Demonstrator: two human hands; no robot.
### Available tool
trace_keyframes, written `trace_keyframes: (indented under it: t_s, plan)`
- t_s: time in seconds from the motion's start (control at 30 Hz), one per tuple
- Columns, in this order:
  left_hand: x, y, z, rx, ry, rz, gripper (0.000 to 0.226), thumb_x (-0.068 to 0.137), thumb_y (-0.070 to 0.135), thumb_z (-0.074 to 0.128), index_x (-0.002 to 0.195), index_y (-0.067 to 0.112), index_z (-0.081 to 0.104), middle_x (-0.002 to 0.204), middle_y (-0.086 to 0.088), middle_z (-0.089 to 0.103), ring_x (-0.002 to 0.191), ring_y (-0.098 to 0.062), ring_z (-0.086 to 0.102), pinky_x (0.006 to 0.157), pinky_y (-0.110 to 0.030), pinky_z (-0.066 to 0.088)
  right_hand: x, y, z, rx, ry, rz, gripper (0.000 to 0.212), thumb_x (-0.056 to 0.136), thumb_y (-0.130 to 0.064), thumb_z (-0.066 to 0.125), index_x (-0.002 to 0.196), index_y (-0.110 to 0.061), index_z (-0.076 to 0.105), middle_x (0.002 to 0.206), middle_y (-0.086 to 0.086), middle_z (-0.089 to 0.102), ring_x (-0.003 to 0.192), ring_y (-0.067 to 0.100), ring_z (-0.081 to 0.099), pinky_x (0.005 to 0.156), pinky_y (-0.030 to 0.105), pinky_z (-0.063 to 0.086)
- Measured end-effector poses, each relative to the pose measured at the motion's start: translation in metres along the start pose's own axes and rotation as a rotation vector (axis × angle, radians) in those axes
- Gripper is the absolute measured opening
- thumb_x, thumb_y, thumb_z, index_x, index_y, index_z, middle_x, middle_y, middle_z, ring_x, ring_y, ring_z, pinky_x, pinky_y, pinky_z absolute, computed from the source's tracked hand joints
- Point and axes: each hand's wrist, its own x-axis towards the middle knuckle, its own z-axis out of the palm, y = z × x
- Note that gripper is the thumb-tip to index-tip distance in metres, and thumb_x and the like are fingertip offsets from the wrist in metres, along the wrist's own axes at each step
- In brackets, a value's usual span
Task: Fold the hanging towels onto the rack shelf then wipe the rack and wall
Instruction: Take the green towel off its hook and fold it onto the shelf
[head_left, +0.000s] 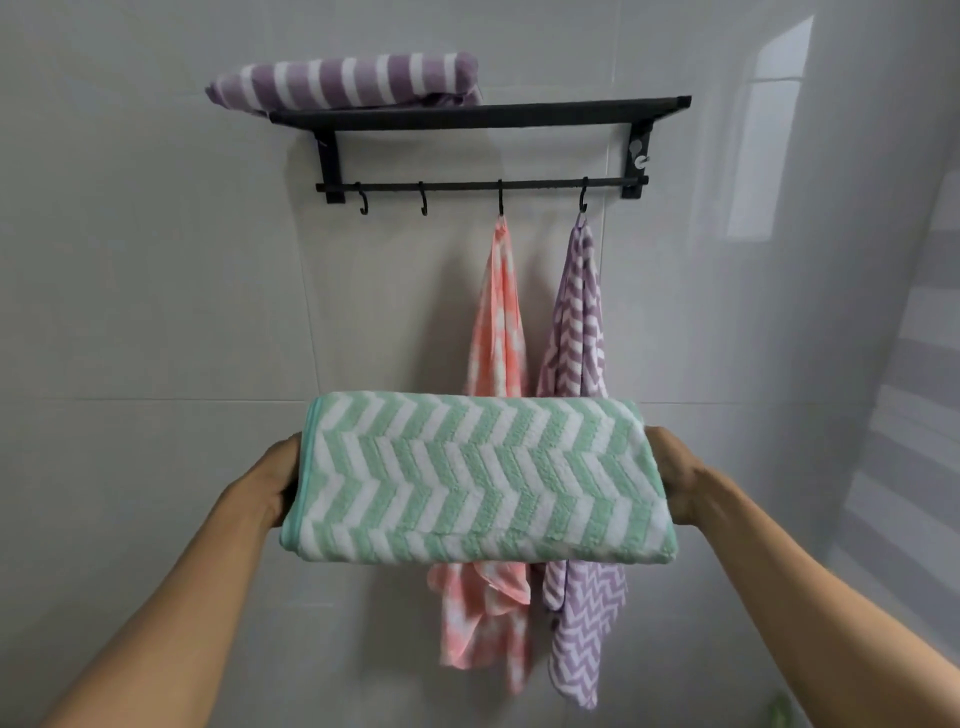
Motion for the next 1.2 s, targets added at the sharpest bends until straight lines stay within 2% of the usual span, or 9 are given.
trace_keyframes:
  t_s: [0.07,0.17,0.33,0.5,0.67,0.83,0.97,1.1,1.2]
  plan:
    - [0.002,-0.022,0.0,-0.066,-0.017,-0.07,0.038,0.096,0.038,0.056,0.087,0.006,0.073,0.09,-0.019,0.073,0.078,-0.033,0.068,0.072,-0.039,0.056,0.005,0.024,0.0,0.08,0.032,0.086,0.041,0.097,-0.033,0.04,0.107,-0.002,0.065,0.099,0.017,0.068,0.088,0.032,0.067,0.094,0.044,0.05]
    - [0.006,-0.055,-0.009,-0.175,0.002,-0.172,0.051,0.092,0.045,0.05,0.09,0.0,0.072,0.091,-0.021,0.071,0.081,-0.035,0.065,0.079,-0.042,0.051,0.006,0.057,0.002,0.167,-0.046,0.226,0.081,0.09,-0.068,0.047,0.126,0.002,0.064,0.13,0.026,0.064,0.123,0.044,0.06,0.109,0.058,0.042]
    - [0.006,-0.102,-0.029,-0.199,-0.173,-0.202,0.072,0.077,0.049,0.079,0.128,0.0,0.066,0.141,-0.027,0.056,0.127,-0.042,0.057,0.112,-0.054,0.041,-0.01,0.075,0.019,-0.01,-0.249,0.249,0.049,0.091,-0.022,0.068,0.132,0.003,0.06,0.128,0.026,0.066,0.114,0.043,0.066,0.102,0.054,0.05]
    - [-0.001,-0.128,-0.035,-0.152,-0.286,-0.237,0.081,0.055,0.032,0.098,0.123,-0.002,0.069,0.126,-0.023,0.068,0.115,-0.037,0.067,0.102,-0.048,0.048,-0.004,0.097,0.034,-0.191,-0.123,0.293,0.056,0.074,0.001,0.083,0.125,0.009,0.062,0.117,0.026,0.071,0.105,0.044,0.07,0.095,0.059,0.054]
    - [0.012,-0.14,-0.048,0.045,0.051,-0.176,0.048,0.089,0.042,0.073,0.102,-0.004,0.073,0.1,-0.019,0.077,0.09,-0.034,0.075,0.085,-0.045,0.059,-0.007,0.118,0.05,-0.277,0.033,0.246,0.061,0.066,-0.02,0.089,0.115,0.008,0.067,0.105,0.023,0.076,0.095,0.041,0.074,0.093,0.056,0.056]
    - [0.028,-0.137,-0.045,0.321,0.153,-0.03,0.064,0.097,0.063,0.045,0.094,0.004,0.07,0.095,-0.016,0.074,0.088,-0.033,0.072,0.087,-0.049,0.059,-0.022,0.138,0.068,-0.197,0.12,0.159,0.042,0.096,-0.036,0.067,0.121,-0.003,0.063,0.107,0.015,0.077,0.095,0.035,0.075,0.089,0.052,0.059]
    - [0.025,-0.122,-0.037,0.378,0.295,0.052,0.075,0.093,0.066,0.049,0.088,-0.006,0.069,0.088,-0.02,0.074,0.082,-0.036,0.071,0.077,-0.046,0.058,-0.042,0.135,0.081,-0.333,0.201,-0.025,0.041,0.1,-0.047,0.053,0.114,-0.011,0.067,0.096,0.006,0.078,0.077,0.016,0.077,0.061,0.027,0.06]
    - [0.002,-0.095,-0.025,0.152,-0.01,-0.035,0.05,0.085,0.046,0.076,0.099,-0.002,0.071,0.095,-0.015,0.077,0.087,-0.033,0.076,0.079,-0.042,0.061,-0.063,0.114,0.072,-0.298,0.273,-0.095,0.038,0.097,-0.045,0.061,0.106,-0.01,0.069,0.088,0.003,0.076,0.064,0.01,0.074,0.049,0.019,0.054]
    - [-0.018,-0.085,-0.008,0.161,-0.074,0.046,0.03,0.088,0.026,0.077,0.105,0.003,0.07,0.105,-0.017,0.076,0.088,-0.031,0.075,0.078,-0.039,0.061,-0.087,0.093,0.045,-0.155,0.168,0.004,0.034,0.093,-0.03,0.071,0.113,-0.002,0.066,0.094,0.017,0.078,0.078,0.03,0.077,0.062,0.036,0.062]
